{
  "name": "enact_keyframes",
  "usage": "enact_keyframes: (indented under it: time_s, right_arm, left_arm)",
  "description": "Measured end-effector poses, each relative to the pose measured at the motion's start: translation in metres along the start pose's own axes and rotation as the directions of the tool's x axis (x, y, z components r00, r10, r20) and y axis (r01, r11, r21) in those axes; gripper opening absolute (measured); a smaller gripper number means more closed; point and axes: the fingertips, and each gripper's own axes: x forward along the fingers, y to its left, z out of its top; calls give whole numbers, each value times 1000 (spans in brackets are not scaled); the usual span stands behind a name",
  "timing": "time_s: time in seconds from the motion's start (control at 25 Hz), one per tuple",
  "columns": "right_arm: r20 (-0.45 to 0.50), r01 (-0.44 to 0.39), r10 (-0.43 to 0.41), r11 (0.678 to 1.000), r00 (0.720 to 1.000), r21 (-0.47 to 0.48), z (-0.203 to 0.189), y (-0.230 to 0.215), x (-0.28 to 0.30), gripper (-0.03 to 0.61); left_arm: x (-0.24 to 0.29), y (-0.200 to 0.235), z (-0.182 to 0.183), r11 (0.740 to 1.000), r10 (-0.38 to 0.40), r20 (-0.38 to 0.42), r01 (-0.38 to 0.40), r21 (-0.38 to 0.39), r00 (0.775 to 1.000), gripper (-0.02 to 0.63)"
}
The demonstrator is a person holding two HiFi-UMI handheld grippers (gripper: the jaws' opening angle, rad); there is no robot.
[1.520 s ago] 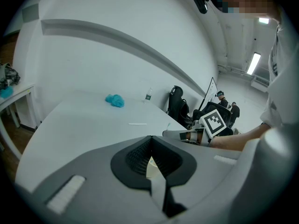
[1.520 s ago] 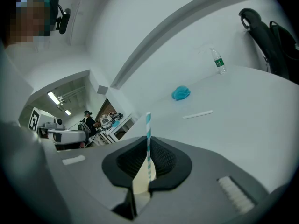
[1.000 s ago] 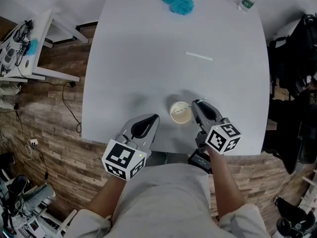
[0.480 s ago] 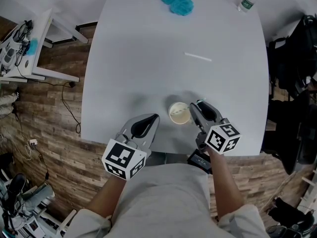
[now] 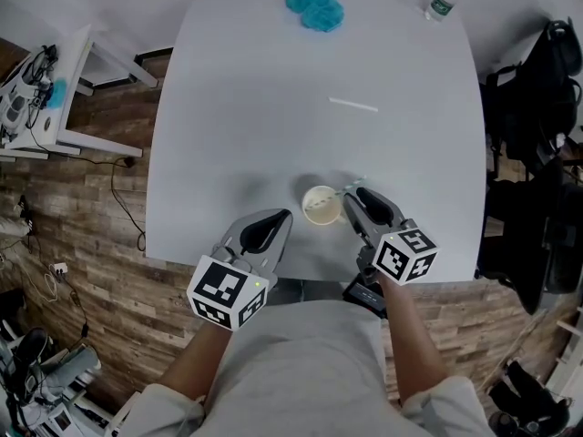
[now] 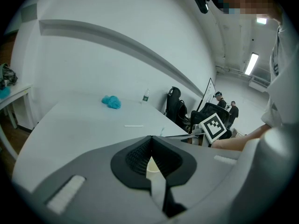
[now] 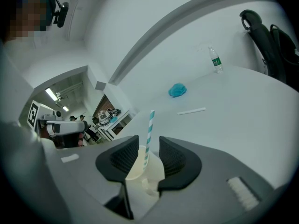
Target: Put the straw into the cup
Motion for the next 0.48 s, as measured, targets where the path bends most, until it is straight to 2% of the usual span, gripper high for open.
enact_keyframes:
  time_s: [0.2, 0.4, 0.48]
  right_arm:
    - [5, 1, 0, 1000, 1000, -12, 2, 1, -12, 130]
    - [12, -11, 12, 999, 1000, -36, 5, 11, -27, 78]
    - [14, -11, 12, 998, 1000, -54, 8, 16, -33, 38]
  left_arm:
    - [-2, -10, 1, 1000, -1, 13, 1, 8, 1000, 18]
    - [-9, -21, 1, 1000, -2, 29, 2, 10, 1000, 18]
    - [-12, -24, 3, 1000, -1, 35, 1, 12, 999, 18]
